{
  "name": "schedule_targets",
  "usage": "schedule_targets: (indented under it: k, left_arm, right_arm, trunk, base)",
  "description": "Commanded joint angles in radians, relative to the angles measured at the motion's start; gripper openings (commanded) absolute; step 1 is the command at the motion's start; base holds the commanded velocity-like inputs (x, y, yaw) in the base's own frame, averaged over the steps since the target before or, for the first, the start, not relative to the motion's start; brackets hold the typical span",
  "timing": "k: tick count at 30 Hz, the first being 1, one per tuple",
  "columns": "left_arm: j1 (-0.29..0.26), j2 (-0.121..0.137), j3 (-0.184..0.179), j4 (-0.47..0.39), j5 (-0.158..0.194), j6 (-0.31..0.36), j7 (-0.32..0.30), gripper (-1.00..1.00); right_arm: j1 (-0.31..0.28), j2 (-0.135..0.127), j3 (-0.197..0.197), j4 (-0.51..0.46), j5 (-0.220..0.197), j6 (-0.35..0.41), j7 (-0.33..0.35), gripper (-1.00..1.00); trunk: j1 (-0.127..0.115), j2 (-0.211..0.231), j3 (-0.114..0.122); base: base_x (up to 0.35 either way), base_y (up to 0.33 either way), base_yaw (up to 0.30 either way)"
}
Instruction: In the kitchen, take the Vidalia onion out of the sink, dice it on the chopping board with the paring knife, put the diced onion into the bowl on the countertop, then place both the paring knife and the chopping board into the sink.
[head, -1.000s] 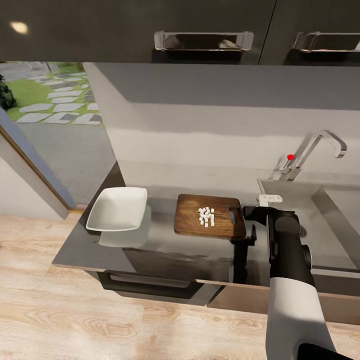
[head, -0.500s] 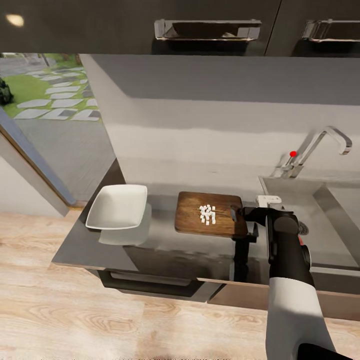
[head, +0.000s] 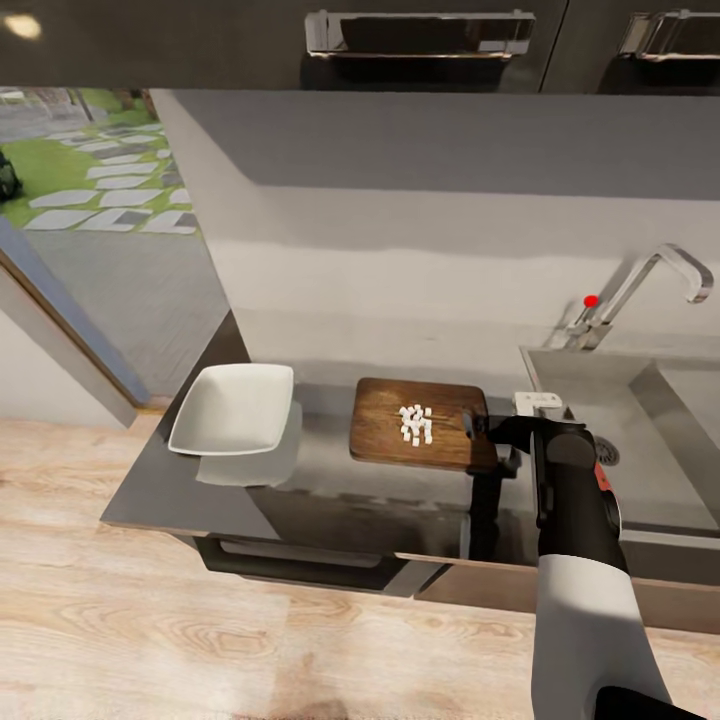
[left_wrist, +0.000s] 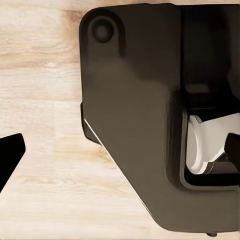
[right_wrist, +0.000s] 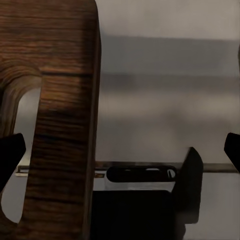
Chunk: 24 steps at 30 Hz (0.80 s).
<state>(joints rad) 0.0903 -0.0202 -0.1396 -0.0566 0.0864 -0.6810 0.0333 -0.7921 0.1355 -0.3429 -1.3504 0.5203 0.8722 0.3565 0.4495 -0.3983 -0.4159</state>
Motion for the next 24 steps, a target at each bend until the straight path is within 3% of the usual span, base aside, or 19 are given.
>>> schedule_targets:
  k: [1, 24]
  left_arm:
    - [0.001, 0.0, -0.009, -0.002, 0.009, -0.002, 0.003, 1.0]
    - [0.001, 0.0, -0.009, -0.002, 0.009, -0.002, 0.003, 1.0]
  right_arm:
    - [-0.001, 0.001, -0.002, -0.001, 0.01, 0.002, 0.01, 1.0]
    - [-0.001, 0.002, -0.002, 0.02, 0.01, -0.004, 0.009, 1.0]
  trunk:
    - [0.001, -0.002, -0.003]
    - [0.001, -0.002, -0.035]
  base:
    - [0.0, 0.0, 0.0]
    - [0.0, 0.0, 0.0]
